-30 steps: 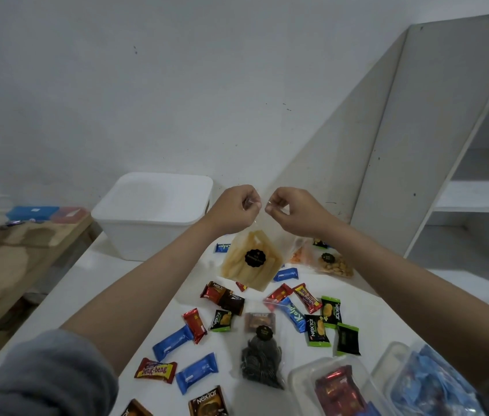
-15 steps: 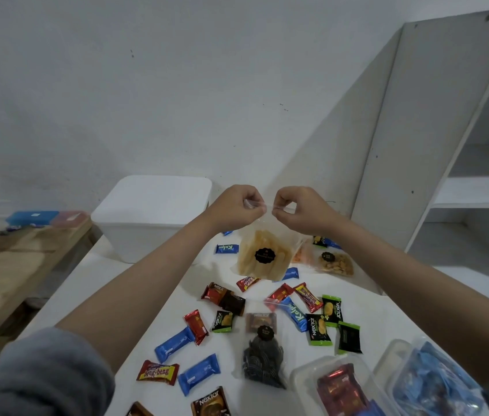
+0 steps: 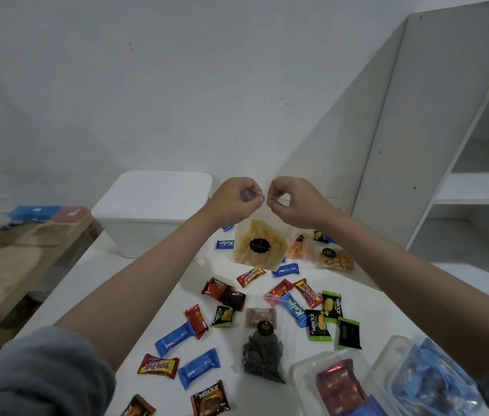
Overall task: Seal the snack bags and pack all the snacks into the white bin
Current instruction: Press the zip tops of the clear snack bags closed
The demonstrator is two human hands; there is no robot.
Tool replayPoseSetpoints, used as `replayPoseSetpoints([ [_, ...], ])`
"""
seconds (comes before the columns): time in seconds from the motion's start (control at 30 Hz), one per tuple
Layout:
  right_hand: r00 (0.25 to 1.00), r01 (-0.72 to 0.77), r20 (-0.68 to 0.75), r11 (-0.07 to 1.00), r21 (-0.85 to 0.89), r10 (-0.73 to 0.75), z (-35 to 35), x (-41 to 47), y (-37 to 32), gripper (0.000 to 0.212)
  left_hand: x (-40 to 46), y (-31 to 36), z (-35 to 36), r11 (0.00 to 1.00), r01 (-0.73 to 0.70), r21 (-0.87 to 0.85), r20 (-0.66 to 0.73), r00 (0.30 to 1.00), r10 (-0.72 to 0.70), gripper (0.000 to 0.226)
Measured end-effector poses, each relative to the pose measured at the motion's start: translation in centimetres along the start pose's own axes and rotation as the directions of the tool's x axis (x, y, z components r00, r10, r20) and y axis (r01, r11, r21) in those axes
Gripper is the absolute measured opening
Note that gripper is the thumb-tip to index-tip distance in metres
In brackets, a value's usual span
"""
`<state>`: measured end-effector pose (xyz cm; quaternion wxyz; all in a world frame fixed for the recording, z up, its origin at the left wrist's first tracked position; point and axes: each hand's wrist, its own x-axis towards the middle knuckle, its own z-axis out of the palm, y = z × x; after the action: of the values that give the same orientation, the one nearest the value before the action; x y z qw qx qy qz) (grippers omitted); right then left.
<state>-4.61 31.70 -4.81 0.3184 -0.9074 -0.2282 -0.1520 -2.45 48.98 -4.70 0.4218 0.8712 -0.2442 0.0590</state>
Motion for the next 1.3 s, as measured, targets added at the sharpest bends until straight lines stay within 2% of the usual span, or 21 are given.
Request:
replayPoseSetpoints([
  [0.23, 0.998, -0.037, 0.041, 0.999, -0.014, 0.038, 0.3, -0.3, 0.7, 0.009, -0.1, -0.4, 0.2, 1.000, -0.010, 0.009, 0.076, 0.997, 0.010, 0.007],
  [0.47, 0.992, -0.096, 0.088, 0.994, 0.057, 0.091, 0.0, 0.0, 1.2, 0.011, -0.3, 0.0, 0.4, 1.000, -0.026, -0.010, 0.114, 0.993, 0.027, 0.007],
  [0.67, 0.973, -0.185, 0.151, 0.982, 0.048, 0.176, -1.2, 0.1, 2.2, 0.024, -0.7, -0.7, -0.4, 0.998, 0.055, -0.044, 0.119, 0.992, -0.049, 0.006],
  [0.77, 0.965, -0.227, 0.158, 0.969, 0.099, 0.210, -1.9, -0.3, 2.7, 0.017, -0.9, -1.1, -0.8, 0.989, 0.118, -0.086, 0.107, 0.988, -0.108, 0.007],
  [0.93, 0.969, -0.209, 0.154, 0.975, 0.077, 0.195, -1.1, -0.9, 2.4, 0.014, -0.4, -0.9, -0.3, 0.988, 0.152, 0.014, 0.183, 0.971, -0.152, 0.005],
  [1.07, 0.976, -0.172, 0.148, 0.983, 0.062, 0.161, -0.9, -1.0, 2.3, 0.014, -0.1, -0.3, 0.5, 0.995, 0.084, 0.046, 0.177, 0.980, -0.091, 0.005],
  [1.3, 0.986, -0.141, 0.098, 0.988, 0.070, 0.134, -0.6, -1.1, 2.3, 0.011, 0.2, 0.0, 0.7, 0.997, 0.064, 0.047, 0.168, 0.983, -0.071, 0.006],
])
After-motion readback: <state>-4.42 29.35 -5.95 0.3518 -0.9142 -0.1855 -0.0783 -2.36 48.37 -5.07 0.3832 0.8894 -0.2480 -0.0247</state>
